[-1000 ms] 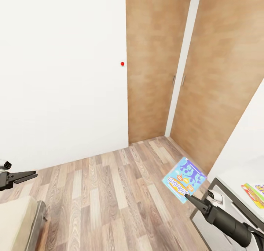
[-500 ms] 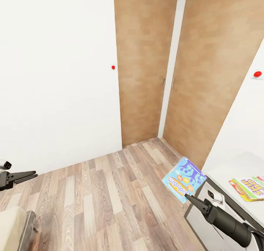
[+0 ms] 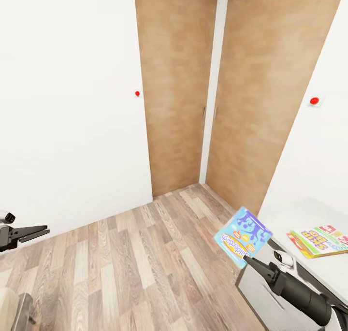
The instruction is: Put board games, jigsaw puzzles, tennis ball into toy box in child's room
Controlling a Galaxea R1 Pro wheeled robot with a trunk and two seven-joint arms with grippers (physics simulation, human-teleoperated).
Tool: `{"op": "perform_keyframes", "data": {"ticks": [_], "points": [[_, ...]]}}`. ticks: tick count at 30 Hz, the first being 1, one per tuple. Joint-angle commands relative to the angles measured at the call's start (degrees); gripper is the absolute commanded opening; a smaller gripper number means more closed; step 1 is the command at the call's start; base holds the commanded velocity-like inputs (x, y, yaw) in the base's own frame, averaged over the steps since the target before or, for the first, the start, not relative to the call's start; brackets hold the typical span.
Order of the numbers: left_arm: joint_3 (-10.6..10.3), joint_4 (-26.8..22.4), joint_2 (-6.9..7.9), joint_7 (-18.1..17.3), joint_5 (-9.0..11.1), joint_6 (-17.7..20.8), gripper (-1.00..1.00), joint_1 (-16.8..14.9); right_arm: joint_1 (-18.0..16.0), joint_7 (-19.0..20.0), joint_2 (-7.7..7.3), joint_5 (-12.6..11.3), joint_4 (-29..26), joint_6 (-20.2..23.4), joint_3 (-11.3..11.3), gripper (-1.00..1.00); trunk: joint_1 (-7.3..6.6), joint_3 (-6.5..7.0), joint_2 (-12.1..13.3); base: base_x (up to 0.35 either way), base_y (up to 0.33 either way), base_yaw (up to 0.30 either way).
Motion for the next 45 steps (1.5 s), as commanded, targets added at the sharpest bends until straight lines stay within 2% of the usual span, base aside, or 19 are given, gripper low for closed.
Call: {"op": "perform_keyframes", "data": {"ticks": [1,45], "points": [[0.0,0.0,0.02,-0.2,0.0,0.6,1.0,0.0,-0.1,0.1,0.0,-0.1,0.0,0.5,0.0,-1.0,0.04,-0.04,-0.1,0.0,0.0,-0.157],[-0.1,0.0,0.0,-0.2,0.0,0.6,1.0,0.0,-0.1,0.1,0.0,-0.1,0.0,0.6,0.0,-1.0,0.04,3.82,-0.1,0.0,0.0,-0.16]]}}
